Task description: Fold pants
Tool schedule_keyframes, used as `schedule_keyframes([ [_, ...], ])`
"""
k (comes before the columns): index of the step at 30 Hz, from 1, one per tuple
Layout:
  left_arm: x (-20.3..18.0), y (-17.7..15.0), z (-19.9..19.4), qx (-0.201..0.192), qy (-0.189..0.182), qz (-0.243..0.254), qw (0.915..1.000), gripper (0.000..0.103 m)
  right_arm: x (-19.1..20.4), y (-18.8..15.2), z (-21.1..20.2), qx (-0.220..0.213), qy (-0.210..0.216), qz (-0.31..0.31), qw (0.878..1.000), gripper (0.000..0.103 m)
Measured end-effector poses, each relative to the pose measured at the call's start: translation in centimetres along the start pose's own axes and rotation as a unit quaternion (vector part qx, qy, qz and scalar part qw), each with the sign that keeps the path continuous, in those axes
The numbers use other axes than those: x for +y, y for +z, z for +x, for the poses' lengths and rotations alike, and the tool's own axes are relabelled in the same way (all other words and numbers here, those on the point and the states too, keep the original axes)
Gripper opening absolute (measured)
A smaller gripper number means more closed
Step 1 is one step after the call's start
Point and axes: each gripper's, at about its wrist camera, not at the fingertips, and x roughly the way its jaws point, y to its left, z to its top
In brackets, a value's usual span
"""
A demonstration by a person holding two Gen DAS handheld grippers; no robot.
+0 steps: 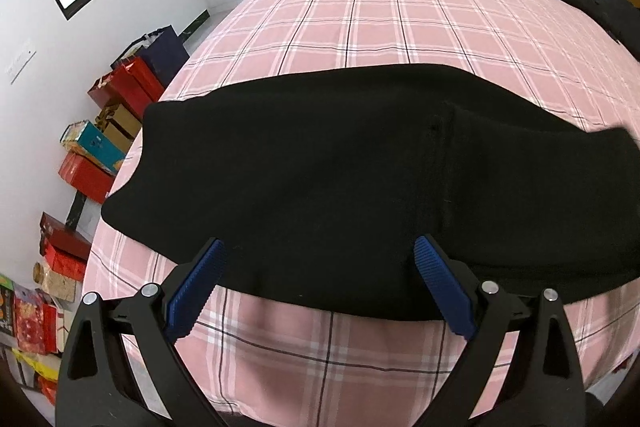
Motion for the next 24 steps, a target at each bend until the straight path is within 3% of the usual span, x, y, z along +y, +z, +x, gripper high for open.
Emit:
schedule_keyframes([
  [3,0.1,0.0,0.4,0.005,-0.001,-0.001,1.0000,0.093,-2.8,-1.4,3.7,0.051,-0.032,0.017,0.998,0.022],
  [5,0.5,0.0,0.6,0.009,-0.007,-0.011,0.9999,0.093,-2.8,-1.4,2.9,0.042,-0.015,0.027,0.999,0.031],
  [6,1.1,-0.1,0.6,0.010,-0.011,-0.019,0.9997,0.093,-2.4,-1.1,1.9,0.039,-0.037,0.027,0.998,0.033],
  [7,1.7,-0.1,0.7,0.010,-0.012,-0.026,0.9995,0.093,-2.4,-1.0,0.9,0.031,-0.059,0.026,0.997,0.042],
  [9,3.5,-0.1,1.1,0.015,-0.015,-0.049,0.9986,0.093,-1.0,-1.4,-2.4,-0.014,-0.125,0.016,0.992,0.044],
  [11,6.9,-0.3,1.6,0.026,-0.038,-0.101,0.9938,0.093,0.3,-2.1,-4.5,-0.041,-0.137,-0.001,0.990,0.047],
  [14,13.7,-1.0,2.5,0.028,-0.074,-0.211,0.9742,0.093,4.5,-4.2,-6.3,-0.058,-0.116,-0.049,0.990,0.062],
  [16,18.7,-1.9,3.7,0.027,-0.093,-0.288,0.9526,0.093,7.0,-5.3,-6.5,-0.064,-0.111,-0.083,0.988,0.068],
  [20,23.8,-2.8,6.9,0.041,-0.128,-0.365,0.9212,0.093,13.0,-6.1,-3.2,-0.044,-0.121,-0.179,0.975,0.071],
  [24,25.2,-2.3,10.4,0.048,-0.184,-0.402,0.8958,0.093,14.3,-6.5,-1.4,-0.007,-0.120,-0.182,0.976,0.075],
])
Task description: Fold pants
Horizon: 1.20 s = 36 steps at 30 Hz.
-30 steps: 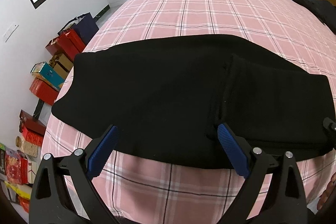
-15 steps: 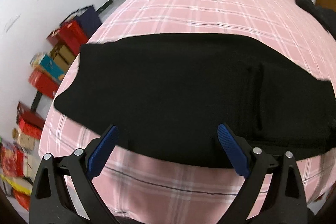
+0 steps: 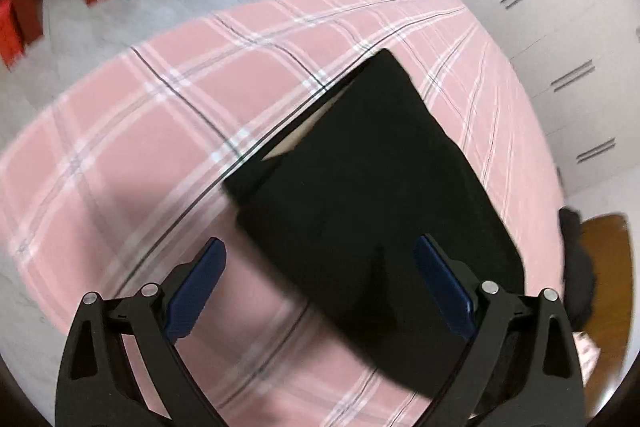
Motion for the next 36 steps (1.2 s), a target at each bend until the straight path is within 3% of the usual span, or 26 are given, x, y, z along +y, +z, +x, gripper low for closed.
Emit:
schedule_keyframes([
  [2,0.2,0.5,1.1,-0.013,-0.004,-0.021,0.9997,0.092,0.1,0.2,0.5,0.012,-0.010,0.000,1.000,0.075],
  [3,-0.2,0.8,1.1,-0.025,-0.002,-0.013,0.9996,0.079,0.0,0.2,0.7,0.017,-0.010,0.006,1.000,0.075],
  [4,-1.0,1.1,1.3,-0.027,0.026,0.012,0.9992,0.048,-0.4,0.3,1.0,0.019,-0.009,0.015,1.000,0.076],
  [5,-1.3,1.1,1.5,-0.026,0.036,0.021,0.9988,0.037,-0.8,0.3,1.2,0.019,-0.004,0.025,0.999,0.076],
  [6,-1.6,1.2,1.4,-0.021,0.013,0.017,0.9995,0.020,-1.4,0.2,1.3,0.019,0.001,0.039,0.999,0.076],
  [8,-2.9,1.1,0.1,-0.029,0.011,0.023,0.9992,0.018,-2.5,0.0,1.5,0.015,0.007,0.065,0.998,0.076],
  [12,-10.0,-0.8,-5.1,-0.082,0.000,0.125,0.9888,0.018,-4.1,-0.4,1.4,0.007,0.020,0.126,0.992,0.076],
  [15,-17.3,-4.8,-8.4,-0.094,-0.035,0.215,0.9715,0.018,-5.8,-0.9,1.1,-0.004,0.037,0.168,0.985,0.076],
  [19,-26.3,-12.9,-10.3,-0.085,-0.081,0.328,0.9374,0.018,-7.7,-1.7,0.0,-0.027,0.050,0.216,0.975,0.076],
  [21,-29.9,-17.7,-9.1,-0.063,-0.084,0.378,0.9198,0.018,-8.7,-1.9,-0.1,-0.032,0.055,0.232,0.971,0.076],
  [23,-31.4,-20.8,-6.9,-0.036,-0.076,0.399,0.9130,0.021,-9.6,-2.1,-0.3,-0.037,0.056,0.242,0.968,0.076],
  [27,-32.1,-27.7,1.1,0.051,-0.022,0.420,0.9060,0.050,-12.3,-3.0,-0.7,-0.043,0.062,0.278,0.958,0.076],
  [29,-31.0,-29.1,2.3,0.071,-0.015,0.422,0.9038,0.071,-13.3,-3.5,-0.8,-0.045,0.071,0.295,0.952,0.077],
  [30,-30.6,-29.7,2.2,0.070,-0.014,0.423,0.9034,0.084,-13.9,-3.7,-0.8,-0.047,0.080,0.301,0.949,0.077],
  [31,-30.0,-30.4,1.1,0.051,-0.018,0.430,0.9011,0.091,-14.3,-3.8,-0.9,-0.051,0.090,0.304,0.947,0.077],
  [34,-29.1,-30.2,-2.3,-0.002,-0.012,0.463,0.8862,0.094,-14.4,-3.5,-0.5,-0.039,0.133,0.295,0.945,0.078],
  [36,-27.6,-28.7,-4.8,-0.034,-0.014,0.469,0.8822,0.095,-13.9,-2.7,0.0,-0.024,0.150,0.283,0.947,0.078],
])
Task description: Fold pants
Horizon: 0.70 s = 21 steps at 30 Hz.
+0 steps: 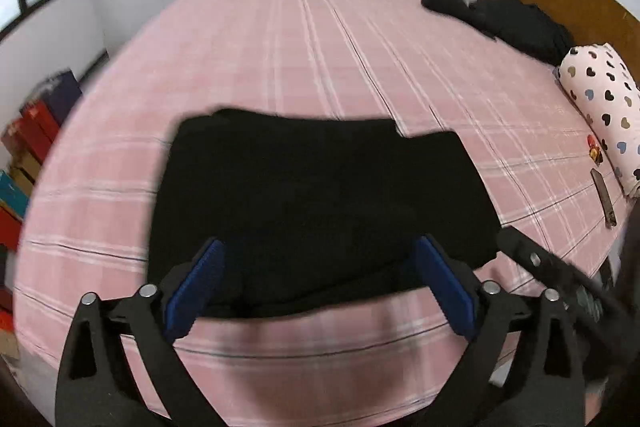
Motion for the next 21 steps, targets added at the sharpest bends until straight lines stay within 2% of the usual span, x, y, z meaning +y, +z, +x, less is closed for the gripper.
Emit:
schedule_keyframes([
  [2,2.5,0.4,-1.0,-0.016,0.030,0.004,0.9994,0.095,1.7,0.9,1.3,0.024,0.012,-0.019,0.999,0.078],
  [3,4.0,0.2,-1.3,-0.019,0.057,0.007,0.9982,0.095,2.2,1.1,1.8,0.031,0.017,-0.023,0.999,0.080],
  [4,5.0,0.4,-1.0,-0.017,0.072,0.004,0.9972,0.095,3.0,1.6,2.7,0.044,0.026,-0.026,0.998,0.084],
  [6,8.1,0.2,-0.6,-0.005,0.099,-0.017,0.9949,0.095,4.5,2.2,4.9,0.070,0.025,-0.032,0.997,0.085],
  [10,12.9,-0.3,0.3,0.031,0.106,-0.075,0.9910,0.095,6.7,1.4,10.1,0.144,0.012,-0.045,0.989,0.086],
  [11,13.8,-0.5,0.2,0.036,0.109,-0.081,0.9901,0.095,7.0,0.9,10.9,0.149,-0.001,-0.050,0.988,0.087],
  [12,14.6,-0.7,0.4,0.043,0.112,-0.085,0.9891,0.095,7.9,0.3,11.2,0.131,-0.023,-0.072,0.989,0.087],
  [13,14.9,-0.8,0.7,0.048,0.116,-0.087,0.9883,0.095,8.5,0.0,11.2,0.119,-0.028,-0.089,0.988,0.083],
  [14,15.3,-0.9,0.8,0.051,0.122,-0.088,0.9873,0.095,9.0,-0.3,11.1,0.116,-0.026,-0.099,0.988,0.068],
  [15,15.7,-1.0,1.0,0.056,0.126,-0.089,0.9864,0.095,9.5,-0.5,11.1,0.113,-0.029,-0.112,0.987,0.062],
  [16,16.5,-1.5,0.9,0.061,0.126,-0.092,0.9859,0.095,9.9,-0.6,10.9,0.111,-0.029,-0.111,0.987,0.048],
  [17,16.8,-1.6,1.0,0.066,0.124,-0.094,0.9856,0.095,10.1,-0.3,10.6,0.114,-0.014,-0.101,0.988,0.017],
  [19,17.5,-1.7,1.3,0.077,0.120,-0.102,0.9845,0.095,11.0,0.5,9.9,0.118,0.018,-0.087,0.989,0.017],
  [21,17.6,-1.9,1.6,0.084,0.117,-0.107,0.9838,0.095,14.0,2.0,8.1,0.101,0.039,-0.133,0.985,0.016],
])
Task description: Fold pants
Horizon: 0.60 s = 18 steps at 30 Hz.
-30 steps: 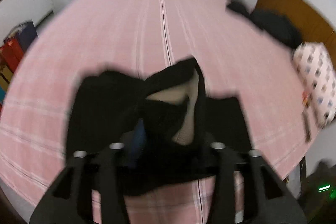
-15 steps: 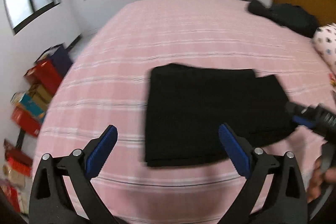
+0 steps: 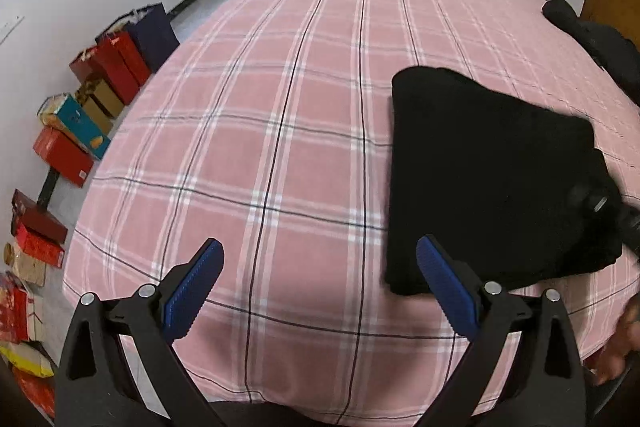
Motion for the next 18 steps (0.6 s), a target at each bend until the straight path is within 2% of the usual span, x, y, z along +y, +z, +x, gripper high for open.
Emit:
schedule_keyframes([
  [2,-0.1,0.0,0.0,0.002,0.000,-0.002,1.0000,0.095,3.2,2.6,-3.9,-0.039,0.038,-0.044,0.998,0.015],
  [3,-0.3,-0.1,0.0,0.003,0.000,0.000,1.0000,0.095,3.9,3.1,-5.4,-0.055,0.043,-0.056,0.996,0.015],
  [5,-0.5,0.0,-0.1,0.000,0.004,0.005,1.0000,0.095,4.2,3.9,-8.5,-0.087,0.026,-0.082,0.993,0.015],
  [6,-0.8,0.0,-0.3,-0.001,0.005,0.009,0.9999,0.095,3.0,3.7,-9.2,-0.088,0.006,-0.082,0.993,0.015],
  [7,-1.0,0.0,-0.1,-0.001,0.005,0.010,0.9999,0.095,1.0,3.3,-8.8,-0.076,-0.016,-0.072,0.994,0.015],
  [9,-1.6,0.1,0.0,-0.002,0.005,0.016,0.9999,0.095,-4.9,1.6,-5.4,-0.007,-0.059,-0.019,0.998,0.016],
  [11,-2.1,0.0,0.1,-0.001,0.006,0.019,0.9998,0.095,-9.8,-1.1,-1.9,0.058,-0.101,0.033,0.993,0.016],
  [13,-2.9,0.0,0.2,0.002,0.006,0.023,0.9997,0.095,-10.5,-1.9,-2.1,0.035,-0.084,0.033,0.995,0.017],
  [15,-3.5,-0.1,0.2,0.005,0.009,0.030,0.9995,0.095,-10.4,-1.7,-2.5,0.028,-0.076,0.034,0.996,0.024],
  [18,-4.0,0.1,0.3,0.008,0.012,0.036,0.9993,0.095,-9.8,-0.9,-3.5,0.021,-0.109,0.019,0.994,0.033],
])
